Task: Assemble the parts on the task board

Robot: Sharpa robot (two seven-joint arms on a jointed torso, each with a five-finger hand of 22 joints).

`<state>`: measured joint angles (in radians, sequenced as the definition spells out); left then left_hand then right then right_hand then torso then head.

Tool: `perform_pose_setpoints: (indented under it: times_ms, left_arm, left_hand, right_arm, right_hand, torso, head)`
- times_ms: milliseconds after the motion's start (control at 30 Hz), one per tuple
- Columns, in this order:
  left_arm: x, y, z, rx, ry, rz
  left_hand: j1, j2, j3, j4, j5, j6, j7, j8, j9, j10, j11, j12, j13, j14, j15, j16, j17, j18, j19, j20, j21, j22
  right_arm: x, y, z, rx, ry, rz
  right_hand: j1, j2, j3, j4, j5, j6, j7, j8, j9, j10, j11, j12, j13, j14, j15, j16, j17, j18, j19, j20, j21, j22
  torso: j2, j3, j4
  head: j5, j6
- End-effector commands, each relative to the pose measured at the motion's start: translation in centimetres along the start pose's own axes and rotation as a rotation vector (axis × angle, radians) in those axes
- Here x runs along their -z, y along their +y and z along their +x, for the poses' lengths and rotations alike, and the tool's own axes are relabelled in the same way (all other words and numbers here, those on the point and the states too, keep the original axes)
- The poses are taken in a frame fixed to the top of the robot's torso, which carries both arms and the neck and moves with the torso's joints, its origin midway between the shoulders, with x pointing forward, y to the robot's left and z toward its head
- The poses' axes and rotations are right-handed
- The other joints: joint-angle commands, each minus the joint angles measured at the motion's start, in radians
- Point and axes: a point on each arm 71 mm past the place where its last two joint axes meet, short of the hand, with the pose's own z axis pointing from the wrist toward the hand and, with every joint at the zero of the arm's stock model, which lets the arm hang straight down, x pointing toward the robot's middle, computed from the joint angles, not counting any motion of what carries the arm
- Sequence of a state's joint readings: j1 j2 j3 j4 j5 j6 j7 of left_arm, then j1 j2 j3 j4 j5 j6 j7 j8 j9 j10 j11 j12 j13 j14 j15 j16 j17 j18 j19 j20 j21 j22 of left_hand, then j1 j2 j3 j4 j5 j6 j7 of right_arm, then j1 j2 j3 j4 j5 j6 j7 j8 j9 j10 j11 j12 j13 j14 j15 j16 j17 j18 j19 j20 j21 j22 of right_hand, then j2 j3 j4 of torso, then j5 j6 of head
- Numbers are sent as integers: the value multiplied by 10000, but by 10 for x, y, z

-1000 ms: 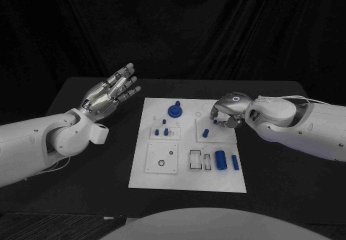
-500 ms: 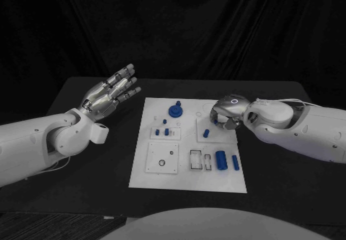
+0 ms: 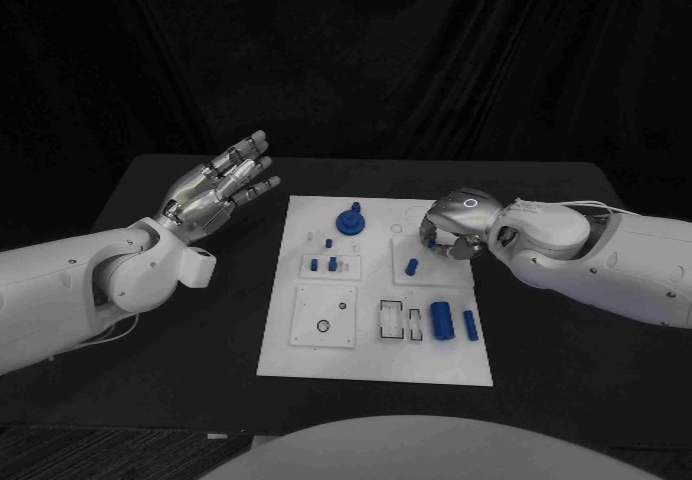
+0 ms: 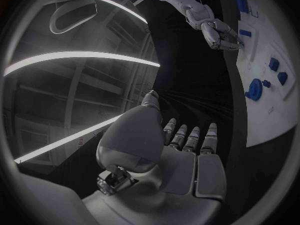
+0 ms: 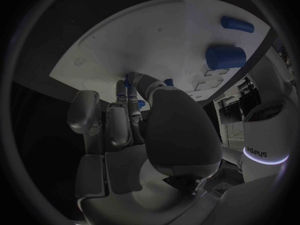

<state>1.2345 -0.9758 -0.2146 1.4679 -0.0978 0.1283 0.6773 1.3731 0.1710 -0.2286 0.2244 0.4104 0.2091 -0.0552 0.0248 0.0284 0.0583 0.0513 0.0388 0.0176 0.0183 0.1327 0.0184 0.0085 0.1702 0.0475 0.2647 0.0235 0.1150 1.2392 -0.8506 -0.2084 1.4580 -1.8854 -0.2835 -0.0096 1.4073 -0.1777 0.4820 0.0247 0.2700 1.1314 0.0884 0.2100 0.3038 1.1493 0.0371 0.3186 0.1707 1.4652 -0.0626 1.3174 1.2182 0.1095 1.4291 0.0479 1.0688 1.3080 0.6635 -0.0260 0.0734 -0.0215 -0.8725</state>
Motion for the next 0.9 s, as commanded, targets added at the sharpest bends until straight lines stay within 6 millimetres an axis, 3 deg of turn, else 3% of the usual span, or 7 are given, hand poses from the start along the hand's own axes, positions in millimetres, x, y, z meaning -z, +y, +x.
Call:
perform_pose_setpoints:
  times_ms: [33,233,567,767,900]
  left_arm:
    - [-1,-3,1,102,0,603]
    - [-1,-2,0,135,37,436]
    - [-2,0,3,239,177,334]
    - [-3,1,4,253,204,289]
    - [-4,2,4,254,214,253]
  left_hand:
    - [149,16,12,-83,91,54,17,54,13,8,88,79,17,21,82,52,13,113,6,113,60,20]
    - [188,32,20,-124,154,58,28,53,13,14,105,94,18,34,100,65,17,113,23,132,65,28]
    - [244,100,45,-177,244,90,91,59,18,41,195,139,27,41,145,76,18,104,21,173,55,-12]
    - [265,116,50,-199,267,99,110,61,19,48,235,152,29,34,155,70,15,100,-3,176,38,-69]
    - [265,116,50,-199,267,99,110,61,19,48,235,152,29,34,155,70,15,100,-3,176,38,-69]
  right_arm:
    - [3,0,-5,73,-617,-75]
    - [6,-4,-17,144,-885,3]
    - [10,-8,-61,-275,-1418,232]
    - [9,16,-75,-440,-1308,-239]
    - [0,46,-80,-480,-777,-950]
  right_hand:
    - [98,104,18,-69,-5,62,29,39,0,159,-83,-19,31,297,88,-47,-34,-206,26,21,40,1434]
    - [123,108,52,-102,-76,23,61,-16,14,170,-54,-99,6,264,133,-123,-126,-203,4,56,6,1427]
    - [172,126,98,-136,-153,-29,138,-104,30,213,3,-198,-20,241,225,-143,-138,-210,-21,122,17,1432]
    - [280,134,173,-216,-118,-155,212,-260,-2,219,73,-315,-49,229,284,-139,-128,-195,-58,178,-29,1422]
    - [302,131,184,-239,-103,-187,242,-311,-15,206,101,-357,-58,212,305,-169,-167,-184,-84,196,-80,1410]
  torso:
    - [-1,-1,-3]
    - [-12,-7,1]
    - [-11,-17,9]
    - [-28,-18,2]
    - [-43,3,9]
  head:
    - [21,-1]
    - [39,-1]
    - [49,-1]
    - [103,-1]
    - [170,-1]
